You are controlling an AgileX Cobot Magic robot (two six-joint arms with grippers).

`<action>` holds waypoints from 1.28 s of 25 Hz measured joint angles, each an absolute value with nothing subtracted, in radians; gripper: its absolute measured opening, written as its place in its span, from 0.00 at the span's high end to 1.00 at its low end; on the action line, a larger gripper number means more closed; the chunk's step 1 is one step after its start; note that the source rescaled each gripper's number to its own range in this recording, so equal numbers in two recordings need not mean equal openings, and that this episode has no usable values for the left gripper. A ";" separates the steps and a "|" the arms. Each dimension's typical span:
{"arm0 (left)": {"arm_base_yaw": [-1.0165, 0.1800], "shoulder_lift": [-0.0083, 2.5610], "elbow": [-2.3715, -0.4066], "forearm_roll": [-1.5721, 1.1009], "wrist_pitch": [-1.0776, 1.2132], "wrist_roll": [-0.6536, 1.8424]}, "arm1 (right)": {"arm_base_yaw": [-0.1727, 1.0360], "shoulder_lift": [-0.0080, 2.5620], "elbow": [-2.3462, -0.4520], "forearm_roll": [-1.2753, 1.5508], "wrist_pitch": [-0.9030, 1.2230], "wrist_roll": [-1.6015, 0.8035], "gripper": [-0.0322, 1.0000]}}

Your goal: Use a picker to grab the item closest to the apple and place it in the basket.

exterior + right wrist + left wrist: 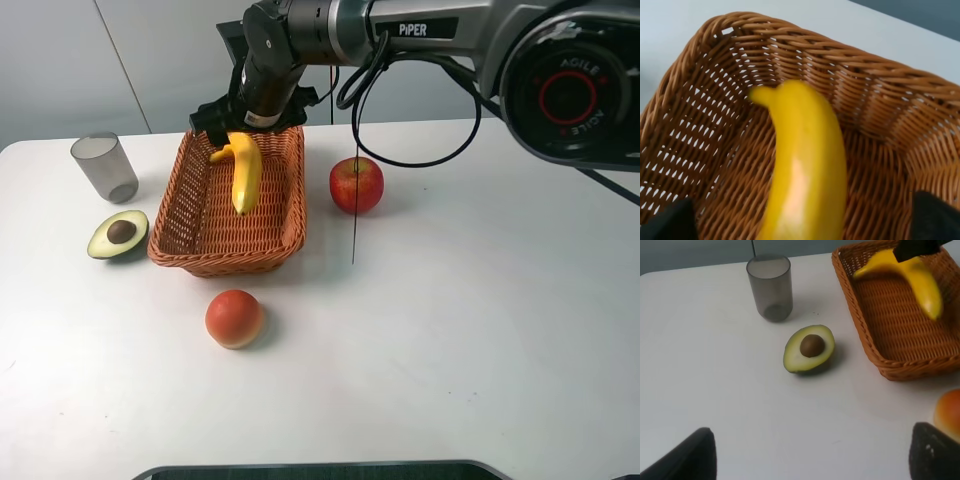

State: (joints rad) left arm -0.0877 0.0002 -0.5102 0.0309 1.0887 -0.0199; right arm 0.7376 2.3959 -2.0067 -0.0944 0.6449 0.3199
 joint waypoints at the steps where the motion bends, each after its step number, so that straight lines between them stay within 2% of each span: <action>1: -0.088 0.000 -0.510 0.031 1.089 -0.020 | 0.738 2.396 -2.007 -0.094 0.645 0.320 0.05; 3: -0.088 0.000 -0.510 0.031 1.089 -0.020 | 0.738 2.396 -2.007 -0.094 0.645 0.320 0.01; 10: -0.088 0.000 -0.510 0.031 1.089 -0.020 | 0.733 2.341 -2.007 -0.094 0.719 0.316 0.00; 19: -0.088 0.000 -0.510 0.031 1.089 -0.020 | 0.667 2.208 -1.970 -0.090 1.026 0.246 0.00; 23: -0.088 0.000 -0.510 0.031 1.089 -0.020 | 0.603 2.109 -1.828 -0.071 1.062 0.239 0.00; 32: -0.088 0.000 -0.510 0.031 1.089 -0.020 | 0.385 1.794 -1.353 -0.042 1.029 0.238 0.00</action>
State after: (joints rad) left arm -0.0877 0.0002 -0.5102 0.0309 1.0887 -0.0199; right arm 0.3845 1.7936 -1.3526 -0.0421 1.0290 0.2377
